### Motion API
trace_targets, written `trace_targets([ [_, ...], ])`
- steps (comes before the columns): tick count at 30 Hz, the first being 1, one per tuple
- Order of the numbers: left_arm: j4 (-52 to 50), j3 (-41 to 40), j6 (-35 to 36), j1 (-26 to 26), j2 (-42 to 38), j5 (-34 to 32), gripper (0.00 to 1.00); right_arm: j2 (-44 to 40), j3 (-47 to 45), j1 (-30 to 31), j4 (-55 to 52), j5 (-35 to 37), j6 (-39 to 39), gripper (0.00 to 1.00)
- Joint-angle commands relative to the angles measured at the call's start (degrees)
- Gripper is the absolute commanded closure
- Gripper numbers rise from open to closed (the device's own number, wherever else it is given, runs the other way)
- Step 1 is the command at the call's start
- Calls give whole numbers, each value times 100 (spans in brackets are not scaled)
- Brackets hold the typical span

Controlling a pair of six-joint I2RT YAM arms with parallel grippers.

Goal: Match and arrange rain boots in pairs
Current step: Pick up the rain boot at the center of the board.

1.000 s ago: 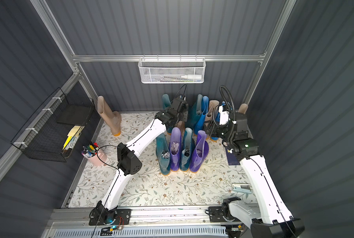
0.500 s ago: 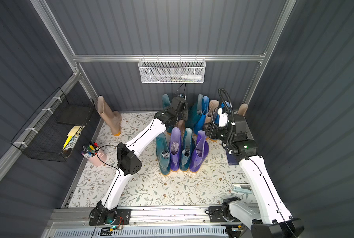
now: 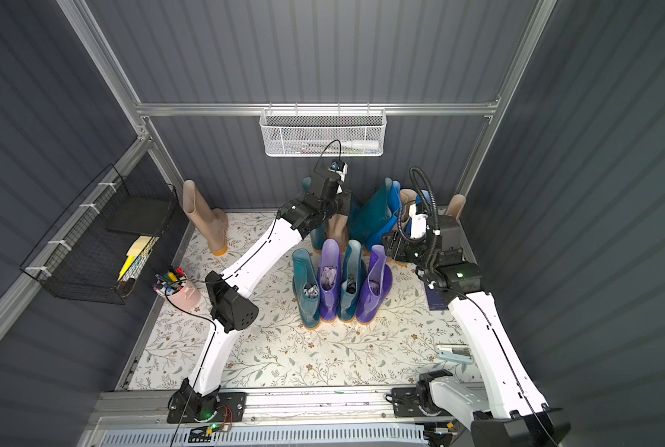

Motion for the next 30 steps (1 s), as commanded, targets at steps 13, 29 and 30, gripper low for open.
trace_targets([
  [13, 1801, 461, 521, -79, -932, 600, 100, 144, -172, -13, 222, -133, 130, 34],
  [29, 2032, 433, 1442, -83, -1561, 942, 100, 87, -179, -12, 180, -118, 123, 34],
  [30, 2023, 409, 1535, -83, -1627, 920, 100, 76, -179, -13, 171, -116, 116, 34],
])
